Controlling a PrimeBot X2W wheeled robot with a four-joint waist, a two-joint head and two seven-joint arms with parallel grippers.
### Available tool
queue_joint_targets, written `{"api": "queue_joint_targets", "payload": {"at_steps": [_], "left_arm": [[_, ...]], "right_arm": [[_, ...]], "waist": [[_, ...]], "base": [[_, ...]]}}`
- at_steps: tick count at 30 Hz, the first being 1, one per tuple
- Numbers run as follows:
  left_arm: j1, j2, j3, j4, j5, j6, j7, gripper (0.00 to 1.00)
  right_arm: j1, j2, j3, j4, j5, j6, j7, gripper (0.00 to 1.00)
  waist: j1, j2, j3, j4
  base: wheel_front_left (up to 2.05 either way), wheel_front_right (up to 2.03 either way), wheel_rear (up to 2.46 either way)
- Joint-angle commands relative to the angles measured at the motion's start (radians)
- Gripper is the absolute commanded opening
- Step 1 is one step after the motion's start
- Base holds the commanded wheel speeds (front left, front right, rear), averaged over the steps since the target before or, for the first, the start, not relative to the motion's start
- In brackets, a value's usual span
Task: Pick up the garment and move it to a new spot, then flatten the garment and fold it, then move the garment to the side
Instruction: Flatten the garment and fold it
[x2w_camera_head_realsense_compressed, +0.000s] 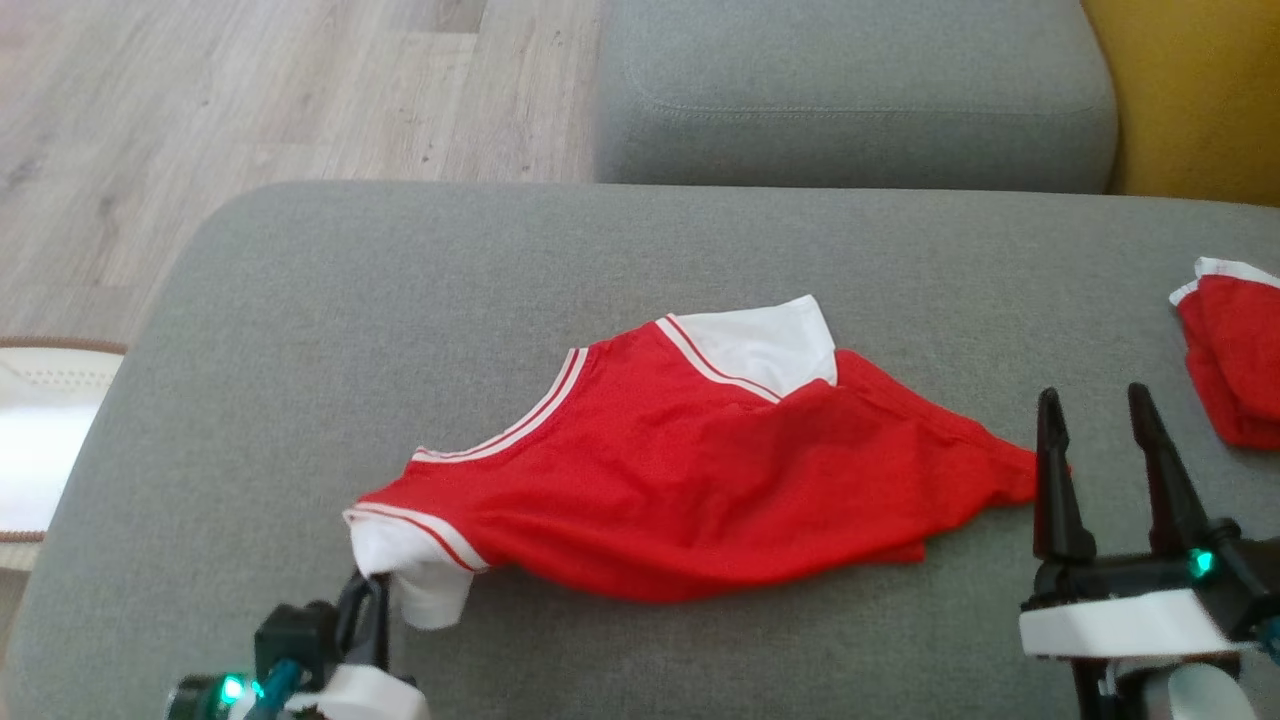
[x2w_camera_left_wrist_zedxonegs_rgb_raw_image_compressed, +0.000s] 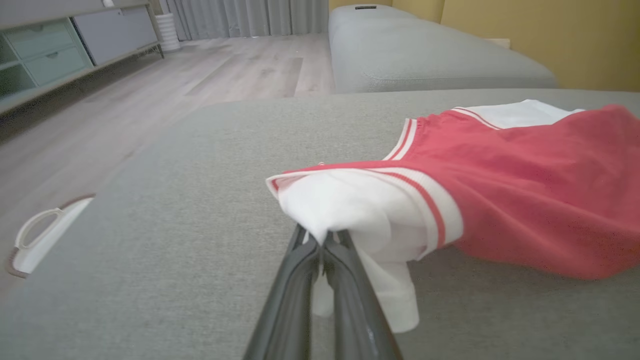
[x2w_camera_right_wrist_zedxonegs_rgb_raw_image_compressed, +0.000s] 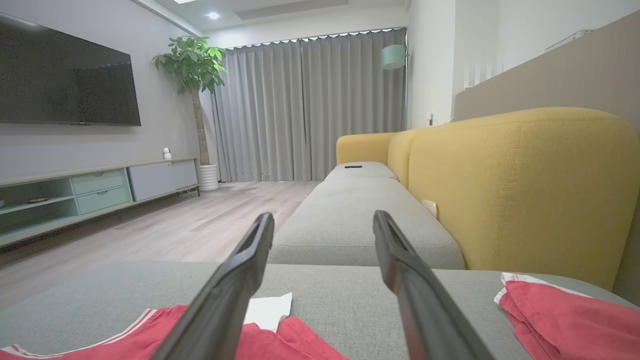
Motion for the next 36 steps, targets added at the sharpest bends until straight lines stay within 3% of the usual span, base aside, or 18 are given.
{"api": "queue_joint_targets", "payload": {"at_steps": [1,7,13,18,22,26,31,36], "left_arm": [[-0.016,-0.001,0.045,-0.03,-0.018,-0.014,-0.006,0.0],[-0.031,-0.057,-0.009,-0.119,-0.147,-0.173,-0.006,0.0],[-0.188,-0.076,-0.167,-0.237,-0.289,-0.225,0.095,0.0],[-0.411,-0.083,-0.249,-0.318,-0.523,-0.229,0.186,0.0],[-0.623,-0.084,-0.245,-0.309,-0.709,-0.227,0.204,0.0],[-0.86,-0.085,-0.263,-0.204,-0.841,-0.161,0.149,0.0],[-0.972,-0.085,-0.294,-0.013,-0.911,-0.108,0.117,0.0],[-1.033,-0.085,-0.337,0.126,-0.917,-0.111,0.078,0.0]], "right_arm": [[-0.01,-0.007,0.028,-0.027,0.007,0.007,-0.004,1.0],[-0.005,-0.007,0.037,-0.026,0.006,0.007,-0.004,1.0],[-0.014,-0.007,0.046,-0.029,0.004,0.007,-0.004,1.0],[-0.019,-0.007,0.058,-0.029,0.011,0.007,-0.004,1.0],[-0.034,-0.007,0.066,-0.03,0.017,0.007,-0.004,1.0],[-0.048,-0.007,0.086,-0.015,0.033,0.007,-0.004,1.0],[-0.053,-0.007,0.171,0.037,0.054,0.007,-0.004,1.0],[-0.091,-0.007,0.332,0.146,0.083,0.007,-0.004,1.0]], "waist": [[0.0,0.0,-0.004,-0.003],[0.0,0.0,-0.013,-0.027],[0.0,0.0,-0.007,-0.078],[0.0,0.0,0.009,-0.133],[0.0,0.0,0.032,-0.182],[0.0,0.0,0.056,-0.233],[0.0,0.0,0.081,-0.243],[0.0,0.0,0.125,-0.23]], "base": [[0.0,0.0,0.0],[0.0,0.0,0.0],[0.0,0.0,0.0],[0.0,0.0,0.0],[0.0,0.0,0.0],[0.0,0.0,0.0],[0.0,0.0,0.0],[0.0,0.0,0.0]]}}
